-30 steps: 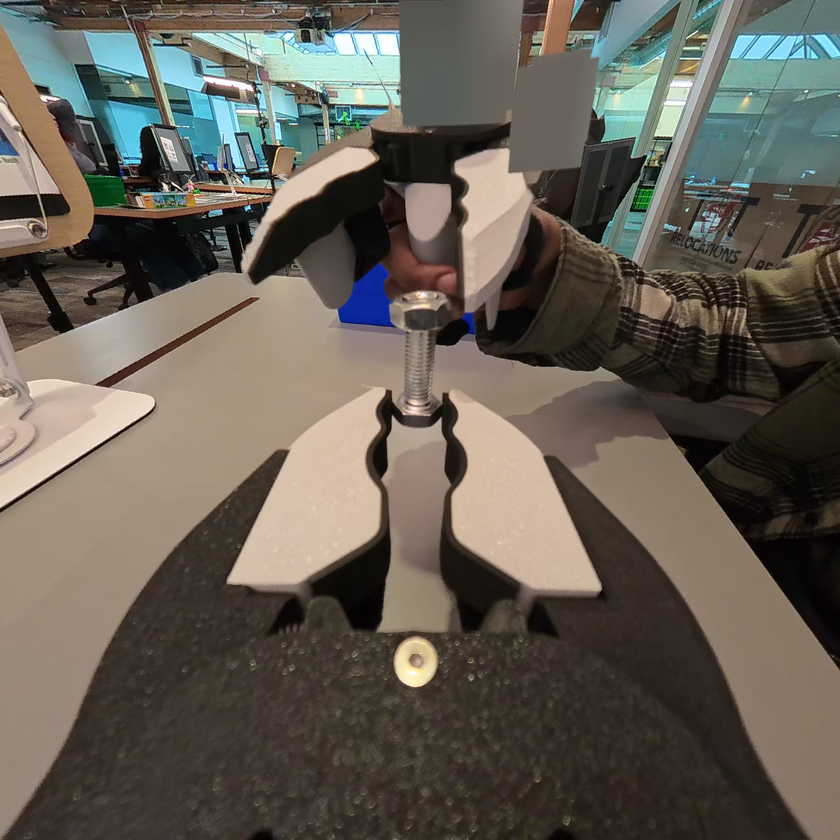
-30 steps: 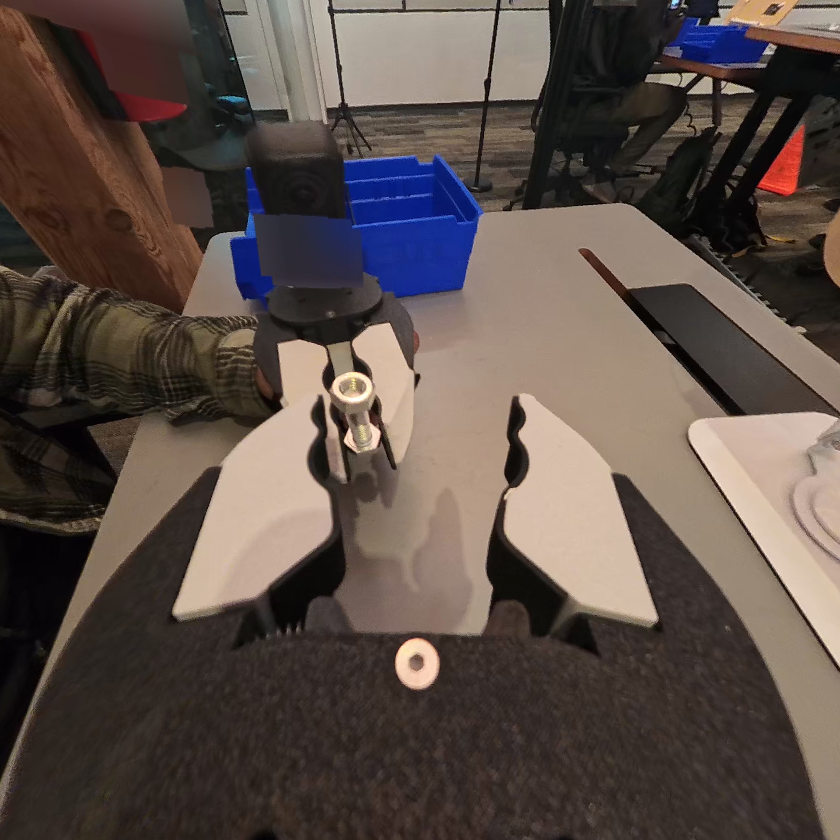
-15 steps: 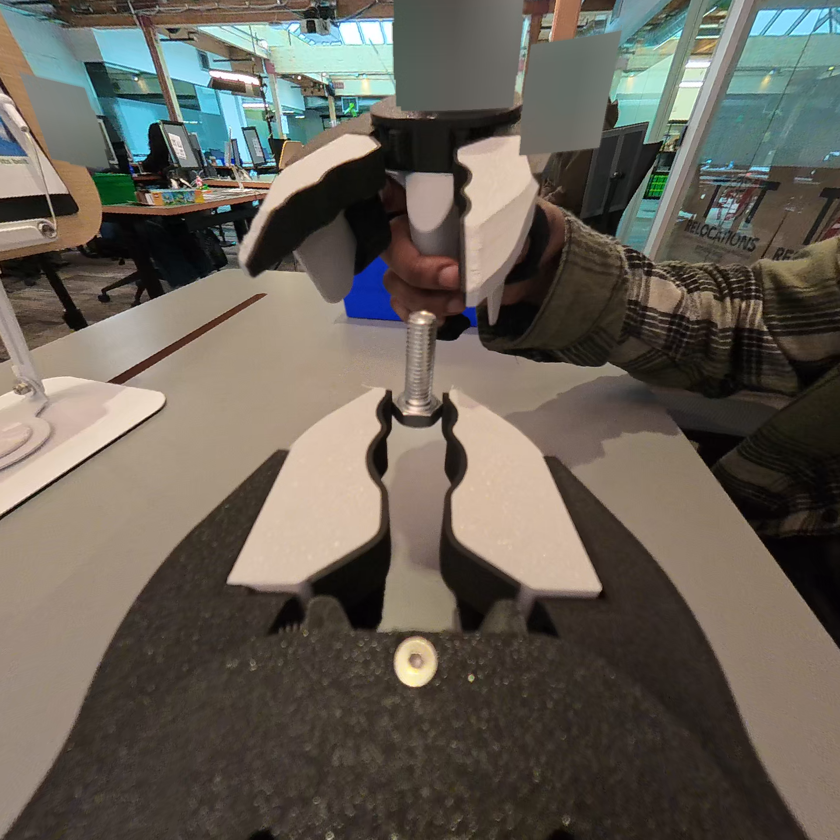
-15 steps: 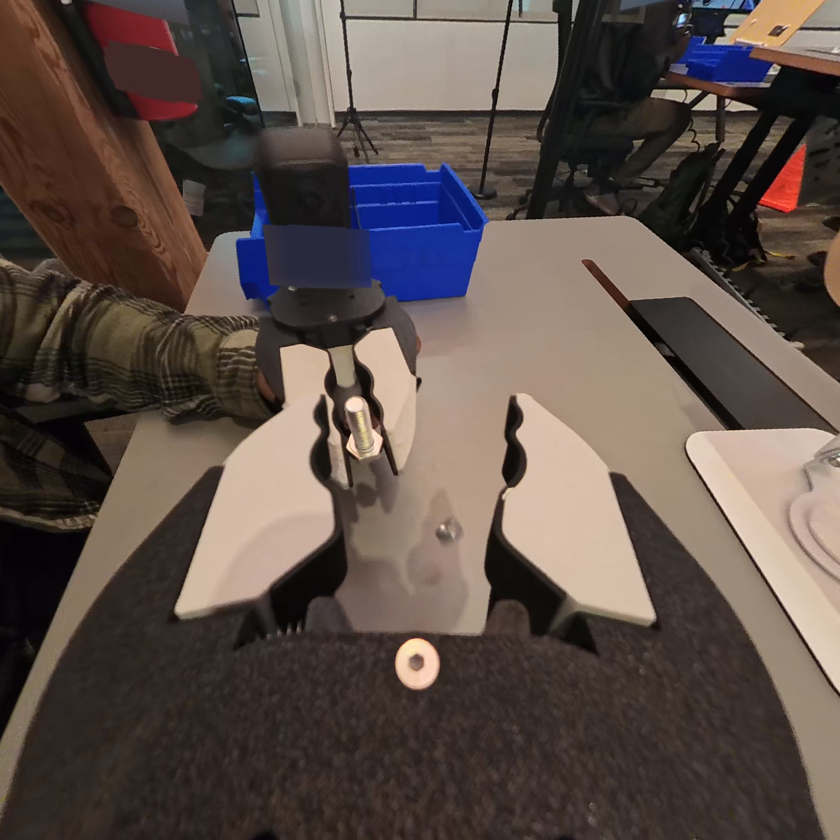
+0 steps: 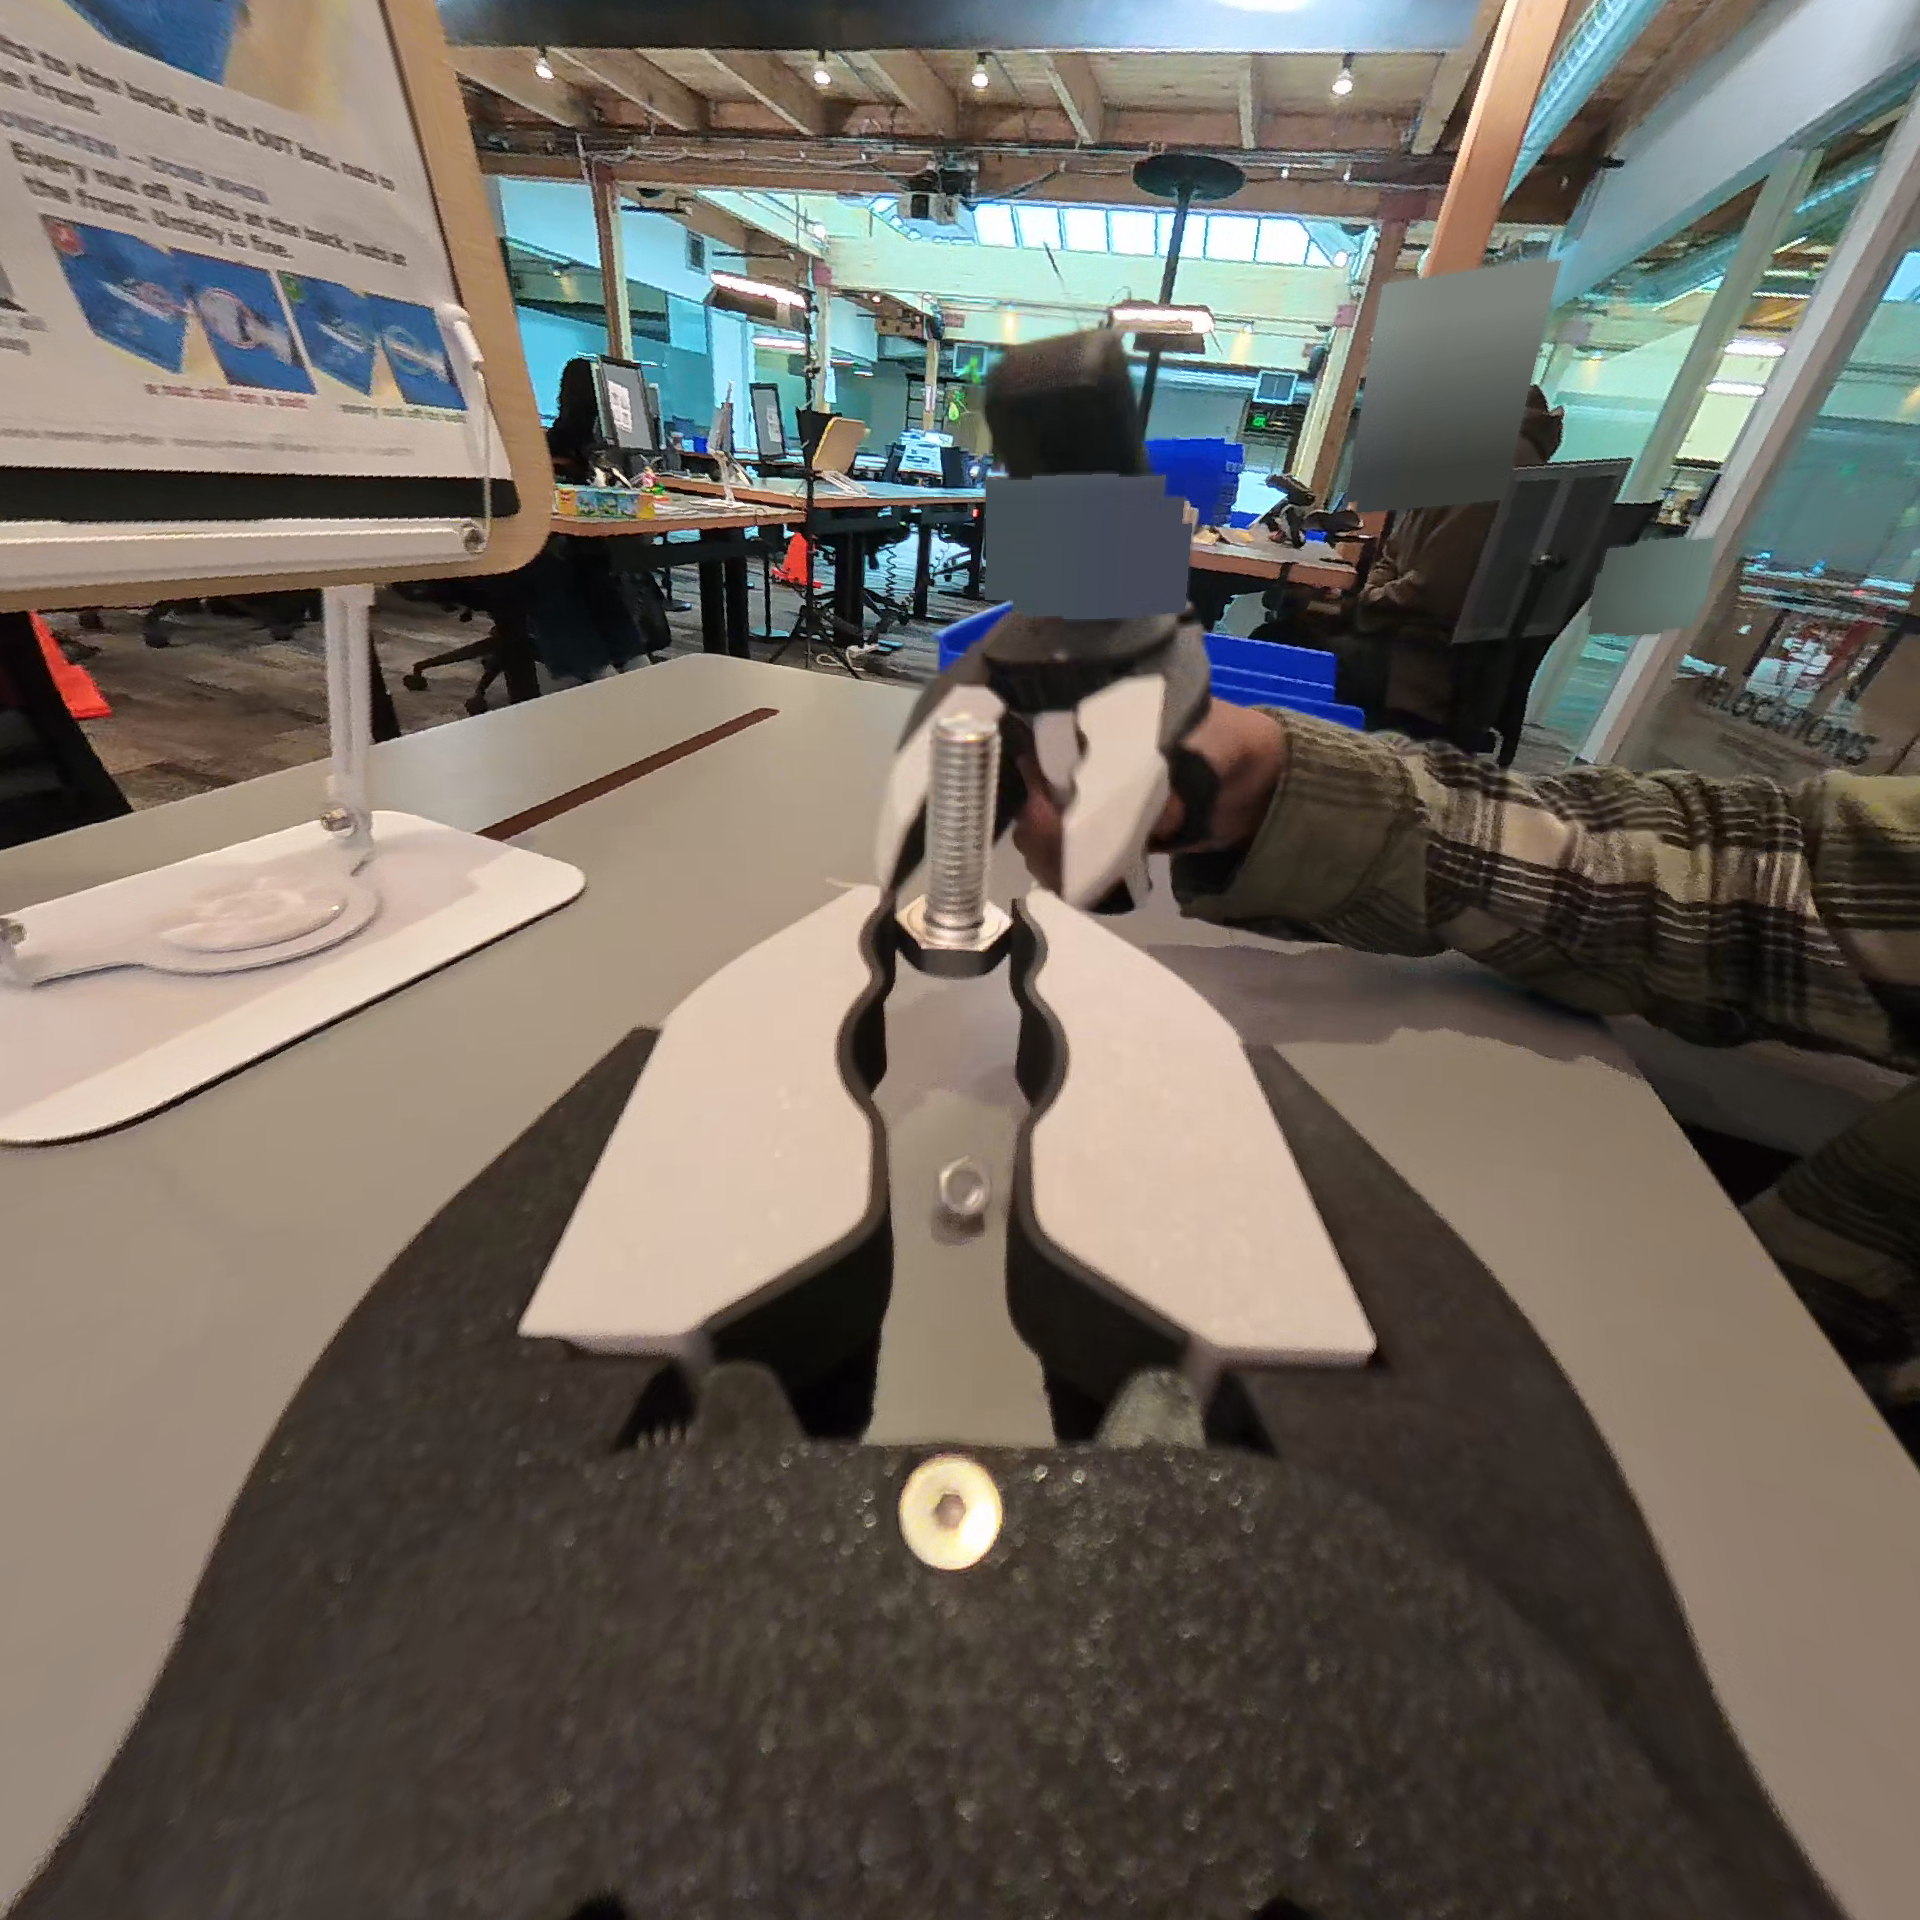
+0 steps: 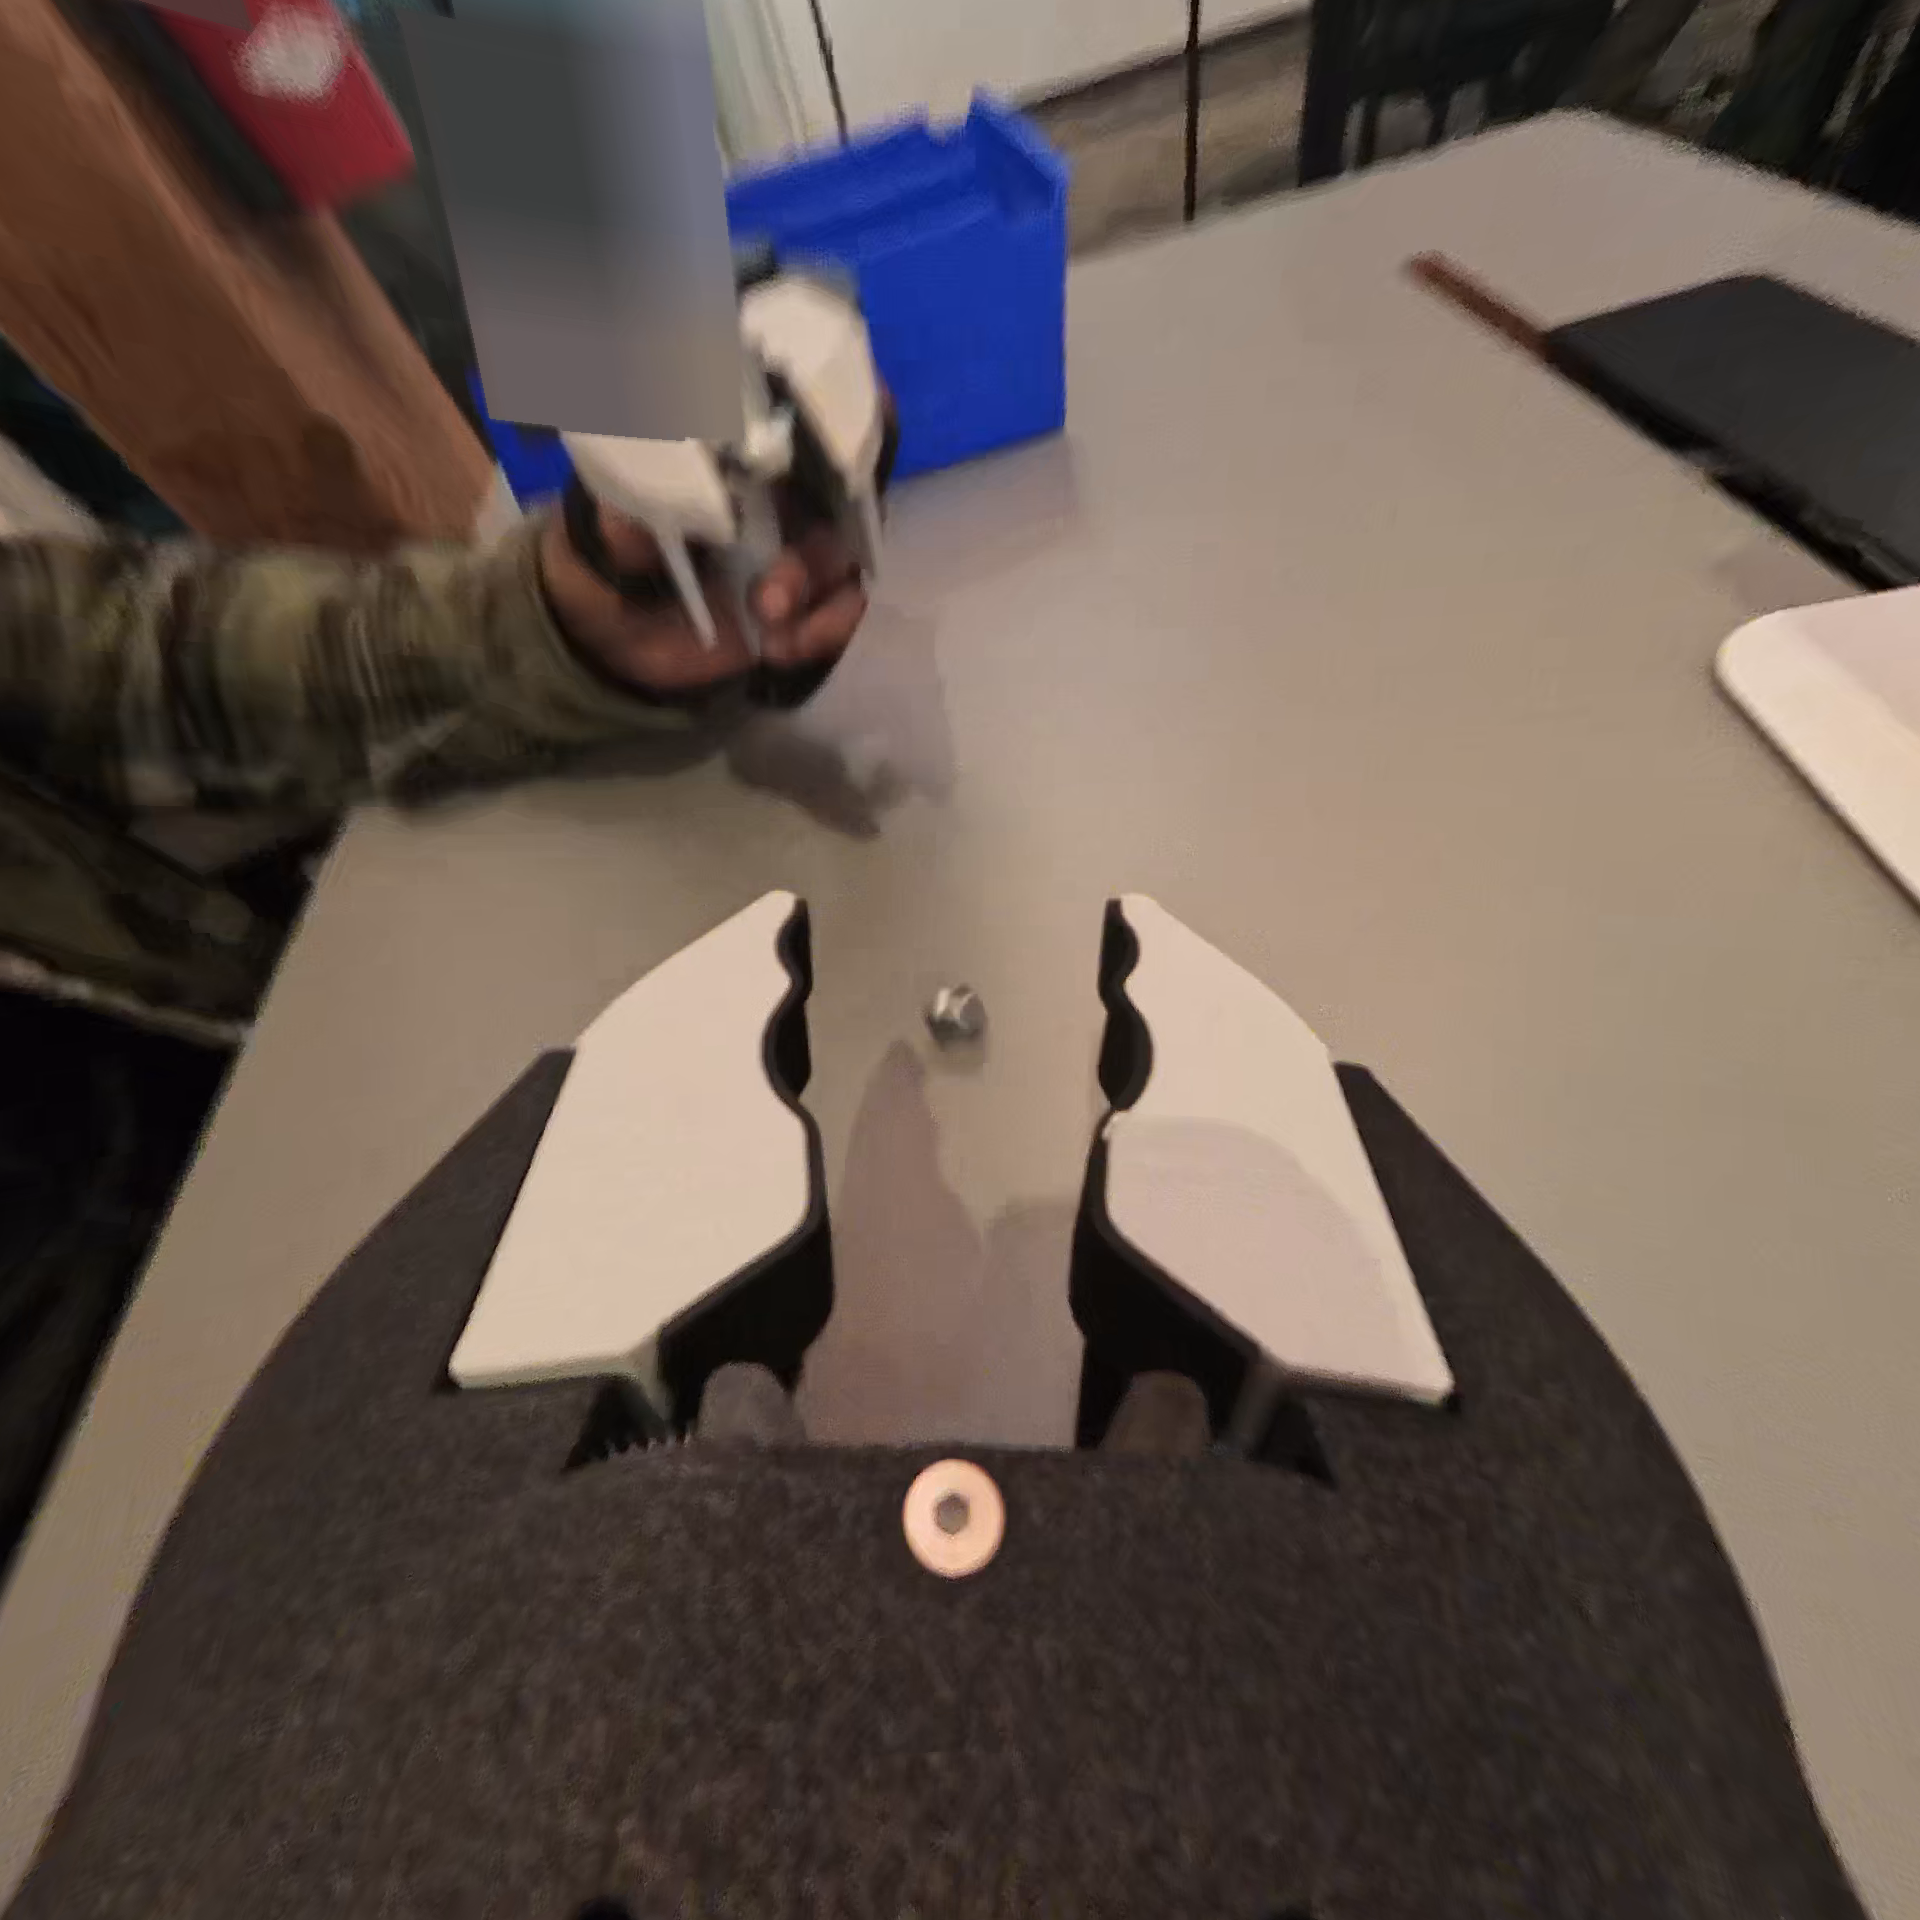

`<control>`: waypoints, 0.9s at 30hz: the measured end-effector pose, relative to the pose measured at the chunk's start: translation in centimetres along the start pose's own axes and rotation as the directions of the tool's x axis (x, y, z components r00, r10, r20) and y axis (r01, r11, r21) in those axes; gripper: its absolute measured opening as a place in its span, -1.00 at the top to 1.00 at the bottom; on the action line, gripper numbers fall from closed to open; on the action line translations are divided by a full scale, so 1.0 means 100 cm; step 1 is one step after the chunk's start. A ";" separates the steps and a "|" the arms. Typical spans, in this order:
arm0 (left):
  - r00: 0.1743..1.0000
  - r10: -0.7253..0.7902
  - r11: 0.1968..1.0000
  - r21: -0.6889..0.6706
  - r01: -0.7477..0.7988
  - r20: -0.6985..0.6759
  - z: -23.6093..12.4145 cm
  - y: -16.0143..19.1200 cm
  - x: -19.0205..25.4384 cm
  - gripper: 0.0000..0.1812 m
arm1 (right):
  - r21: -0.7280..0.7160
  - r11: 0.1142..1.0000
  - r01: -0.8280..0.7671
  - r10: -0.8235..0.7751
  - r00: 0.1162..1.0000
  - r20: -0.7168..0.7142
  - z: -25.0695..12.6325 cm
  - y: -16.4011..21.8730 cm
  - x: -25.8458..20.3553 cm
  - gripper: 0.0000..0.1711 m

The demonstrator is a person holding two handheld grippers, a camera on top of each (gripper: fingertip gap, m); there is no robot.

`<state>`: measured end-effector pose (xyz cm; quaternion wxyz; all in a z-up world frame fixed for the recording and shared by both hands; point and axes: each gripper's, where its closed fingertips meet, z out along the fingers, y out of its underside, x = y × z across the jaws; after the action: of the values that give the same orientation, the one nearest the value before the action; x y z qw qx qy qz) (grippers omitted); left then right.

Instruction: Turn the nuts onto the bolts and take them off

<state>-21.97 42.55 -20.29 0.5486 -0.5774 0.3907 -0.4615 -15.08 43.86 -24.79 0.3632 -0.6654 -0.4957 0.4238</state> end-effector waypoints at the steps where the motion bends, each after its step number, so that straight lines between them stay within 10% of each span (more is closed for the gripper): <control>1: 1.000 -0.001 1.000 0.001 0.001 0.005 -0.001 0.000 -0.002 0.78 | -0.072 0.996 0.046 -0.047 0.999 -0.011 0.007 0.012 -0.003 0.41; 10: 0.999 0.021 1.000 -0.020 -0.021 0.026 -0.003 0.002 -0.006 0.78 | -0.436 0.886 0.158 -0.145 0.987 0.065 0.059 0.065 -0.002 0.67; 27: 0.999 0.026 1.000 0.010 -0.026 0.047 -0.011 -0.007 -0.010 0.78 | -0.402 0.895 0.194 -0.198 0.980 0.033 0.087 0.046 0.007 0.61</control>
<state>-23.37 43.30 -19.70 0.5665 -0.5802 0.3828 -0.4426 -21.36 43.96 -32.36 0.2612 -0.6744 -0.6352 0.2712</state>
